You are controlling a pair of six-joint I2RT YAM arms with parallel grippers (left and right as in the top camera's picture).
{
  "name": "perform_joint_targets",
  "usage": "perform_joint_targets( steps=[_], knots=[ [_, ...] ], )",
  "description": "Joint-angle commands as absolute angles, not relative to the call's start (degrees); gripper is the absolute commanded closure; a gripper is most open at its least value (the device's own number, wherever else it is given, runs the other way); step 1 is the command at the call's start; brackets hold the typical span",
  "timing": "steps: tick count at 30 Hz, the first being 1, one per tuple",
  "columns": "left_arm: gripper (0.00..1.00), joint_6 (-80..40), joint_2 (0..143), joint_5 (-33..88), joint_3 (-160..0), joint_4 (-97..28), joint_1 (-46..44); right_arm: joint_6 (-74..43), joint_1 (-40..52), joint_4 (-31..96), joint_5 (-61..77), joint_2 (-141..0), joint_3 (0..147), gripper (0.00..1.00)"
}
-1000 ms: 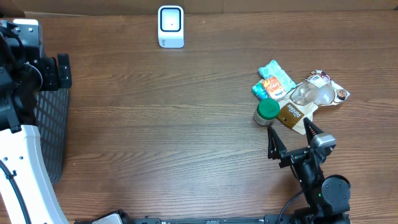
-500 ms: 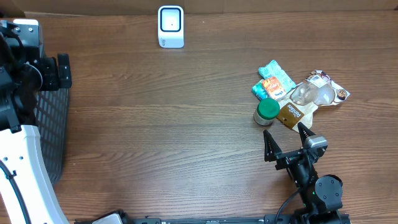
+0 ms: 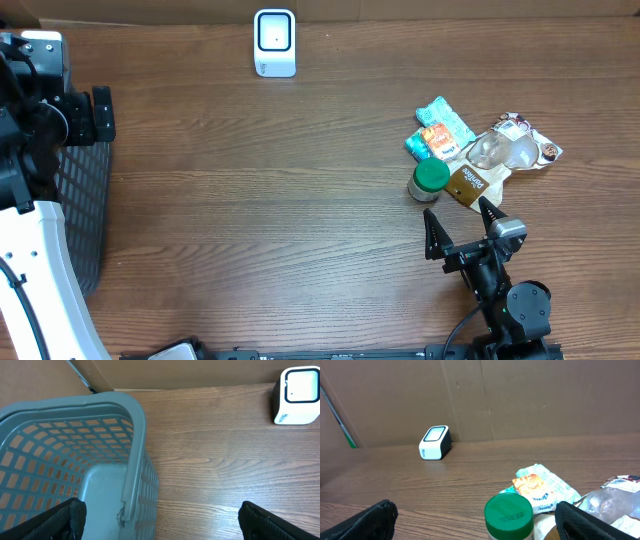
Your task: Scan the item barcode
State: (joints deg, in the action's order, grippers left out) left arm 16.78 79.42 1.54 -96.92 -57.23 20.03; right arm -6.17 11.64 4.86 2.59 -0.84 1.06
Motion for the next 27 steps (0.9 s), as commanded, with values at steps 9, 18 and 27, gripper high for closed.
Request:
perform_joint_targets(
  steps=[9,18,27],
  knots=[
    [0.0,17.8,79.4,2.0,-98.1,-57.0,20.2,-5.9,11.5,4.6,2.7,-0.2,0.4,0.0],
    [0.01,17.8,79.4,2.0,-98.1,-57.0,20.2,-5.9,11.5,4.6,2.7,-0.2,0.4,0.0],
    [0.01,17.8,73.2,2.0,-96.0,-57.1,18.1,-5.9,11.5,4.6,2.7,-0.2,0.4,0.0]
  ],
)
